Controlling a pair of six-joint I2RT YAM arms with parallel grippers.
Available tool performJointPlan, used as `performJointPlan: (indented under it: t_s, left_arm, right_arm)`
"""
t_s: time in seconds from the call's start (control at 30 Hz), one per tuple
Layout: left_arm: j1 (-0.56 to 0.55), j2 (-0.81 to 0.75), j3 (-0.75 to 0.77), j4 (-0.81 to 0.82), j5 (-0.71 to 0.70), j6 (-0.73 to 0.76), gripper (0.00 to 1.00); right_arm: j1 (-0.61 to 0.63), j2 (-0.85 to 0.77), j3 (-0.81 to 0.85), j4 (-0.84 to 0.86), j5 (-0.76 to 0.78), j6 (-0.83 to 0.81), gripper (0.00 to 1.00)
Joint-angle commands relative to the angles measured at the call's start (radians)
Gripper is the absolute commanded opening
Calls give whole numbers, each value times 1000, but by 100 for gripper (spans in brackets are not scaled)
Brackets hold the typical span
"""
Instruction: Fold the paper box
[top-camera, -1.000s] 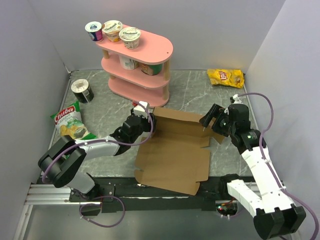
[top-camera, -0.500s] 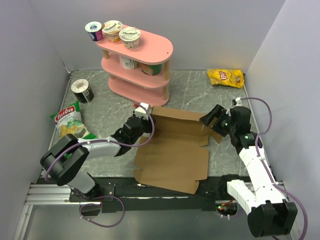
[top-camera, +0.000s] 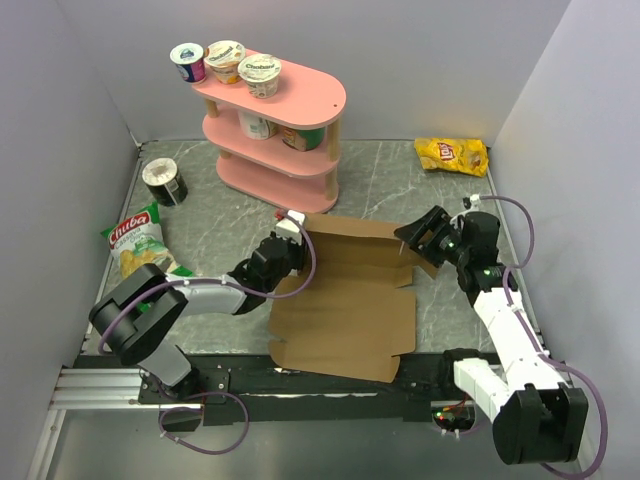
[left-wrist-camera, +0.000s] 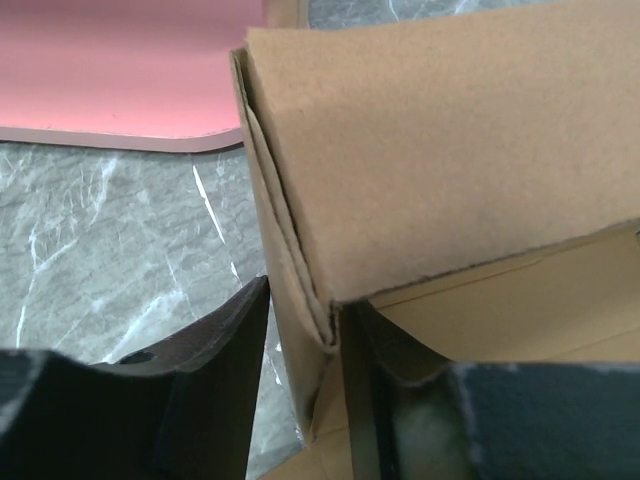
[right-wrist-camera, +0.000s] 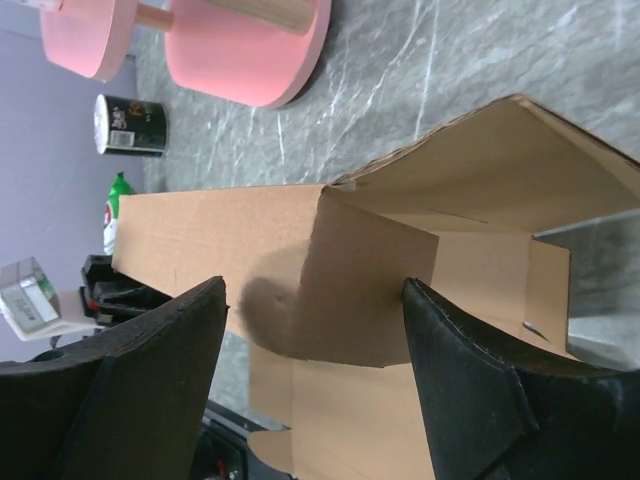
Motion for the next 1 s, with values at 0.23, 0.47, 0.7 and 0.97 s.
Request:
performJointPlan:
  t_s: [0.23,0.47,0.7,0.97]
  left_arm:
    - [-47,28,0,64,-45,42,36]
    - [-52,21,-2,63,-52,39,35]
    - [-57,23,-7,64,-57,37,35]
    - [-57,32,9,37,-143,16,25]
  right_arm:
    - [-6,28,-49,162,-81,98,72]
    - [-6,-9,-77,197,-45,147,52]
    - [-6,8,-75,210,-49,161,30]
    - [-6,-15,-55,143,-2,125,51]
